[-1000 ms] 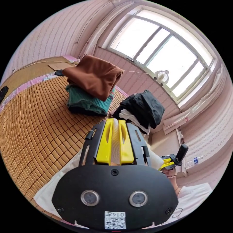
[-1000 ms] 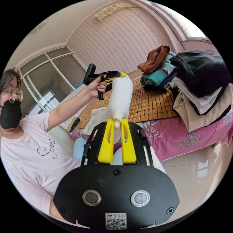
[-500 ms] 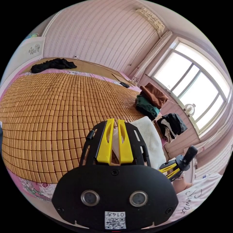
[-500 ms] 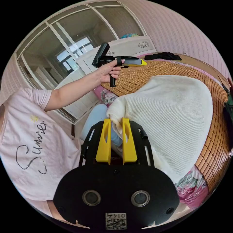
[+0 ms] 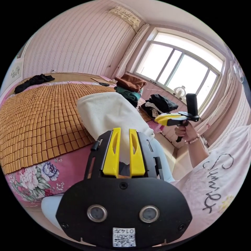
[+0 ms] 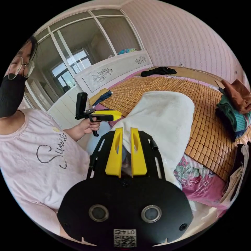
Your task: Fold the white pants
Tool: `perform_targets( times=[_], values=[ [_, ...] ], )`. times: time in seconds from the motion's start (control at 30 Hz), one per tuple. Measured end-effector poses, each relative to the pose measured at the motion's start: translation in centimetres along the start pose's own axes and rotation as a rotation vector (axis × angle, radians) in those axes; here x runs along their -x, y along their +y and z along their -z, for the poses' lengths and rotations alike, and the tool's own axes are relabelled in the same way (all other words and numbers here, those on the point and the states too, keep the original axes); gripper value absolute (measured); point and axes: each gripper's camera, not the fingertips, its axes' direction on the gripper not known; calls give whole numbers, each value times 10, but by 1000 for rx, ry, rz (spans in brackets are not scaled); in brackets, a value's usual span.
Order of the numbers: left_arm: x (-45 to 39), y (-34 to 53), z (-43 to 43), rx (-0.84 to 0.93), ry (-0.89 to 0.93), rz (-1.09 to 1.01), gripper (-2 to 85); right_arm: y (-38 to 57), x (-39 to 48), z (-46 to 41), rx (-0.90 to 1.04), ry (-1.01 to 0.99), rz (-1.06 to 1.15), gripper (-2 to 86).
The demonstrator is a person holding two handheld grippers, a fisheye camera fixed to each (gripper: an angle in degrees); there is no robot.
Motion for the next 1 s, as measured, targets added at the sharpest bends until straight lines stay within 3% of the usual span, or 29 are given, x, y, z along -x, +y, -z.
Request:
perform_targets(
  times=[0.07, 0.17, 0.23, 0.43, 0.67, 0.8, 0.83, 0.9, 1.0],
  values=[
    [-13, 8, -12, 50, -40, -34, 59, -9, -8, -7, 2, 117, -27, 13],
    [-23, 21, -29, 153, -117, -82, 44, -19, -35, -51, 171, 377, -122, 2],
    [-28, 36, -48, 226, -177, -158, 35, -18, -50, -79, 247, 354, -138, 0],
    [-43, 46, -31, 157, -148, -139, 43, -29, -61, -74, 232, 240, -206, -3],
    [-34, 24, 5, -21, -250, -71, 59, -90, -42, -53, 48, 231, -53, -3],
    [-6, 10, -27, 60, -374, 15, 52, -141, -56, -87, -26, 434, -27, -3],
    [1, 12, -36, 106, -383, 24, 43, -146, -61, -96, -11, 470, -29, -3],
    [9, 23, -46, 118, -402, 23, 40, -158, -98, -147, 212, 420, -68, -3],
    [15, 37, -45, 56, -398, 12, 39, -158, -124, -147, 169, 308, -129, -3]
  ],
)
